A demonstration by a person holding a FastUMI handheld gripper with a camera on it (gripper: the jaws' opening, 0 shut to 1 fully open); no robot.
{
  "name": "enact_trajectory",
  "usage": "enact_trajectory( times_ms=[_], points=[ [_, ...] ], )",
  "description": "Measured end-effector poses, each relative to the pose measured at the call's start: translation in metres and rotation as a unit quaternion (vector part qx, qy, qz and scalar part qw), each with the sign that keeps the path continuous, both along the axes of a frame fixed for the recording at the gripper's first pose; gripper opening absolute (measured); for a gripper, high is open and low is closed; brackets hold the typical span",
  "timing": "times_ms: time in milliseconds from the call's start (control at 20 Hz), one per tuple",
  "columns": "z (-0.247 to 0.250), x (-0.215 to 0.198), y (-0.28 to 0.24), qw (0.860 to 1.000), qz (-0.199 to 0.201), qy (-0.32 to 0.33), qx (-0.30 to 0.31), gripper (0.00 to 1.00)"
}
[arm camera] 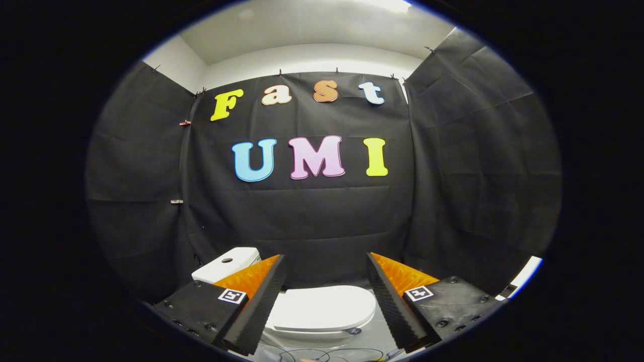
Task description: Open the toilet lid.
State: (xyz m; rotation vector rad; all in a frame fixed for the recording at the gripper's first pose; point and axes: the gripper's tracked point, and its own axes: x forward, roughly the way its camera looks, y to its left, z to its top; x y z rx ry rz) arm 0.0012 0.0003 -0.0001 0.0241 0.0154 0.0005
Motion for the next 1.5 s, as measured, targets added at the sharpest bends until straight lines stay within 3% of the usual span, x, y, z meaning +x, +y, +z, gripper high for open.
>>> enact_trajectory(
  times_ms=[450,750,1100,1500],
  points=[
    [-0.025,0.016,-0.015,0.999,-0.008,0.028,0.044,0.98],
    [-0.072,0.04,-0.04,0.992,-0.025,0.077,0.091,0.98],
    [-0.158,0.074,-0.082,0.97,-0.047,0.154,0.184,0.99],
    [-0.268,0.104,-0.106,0.932,-0.066,0.237,0.266,0.97]
  ],
)
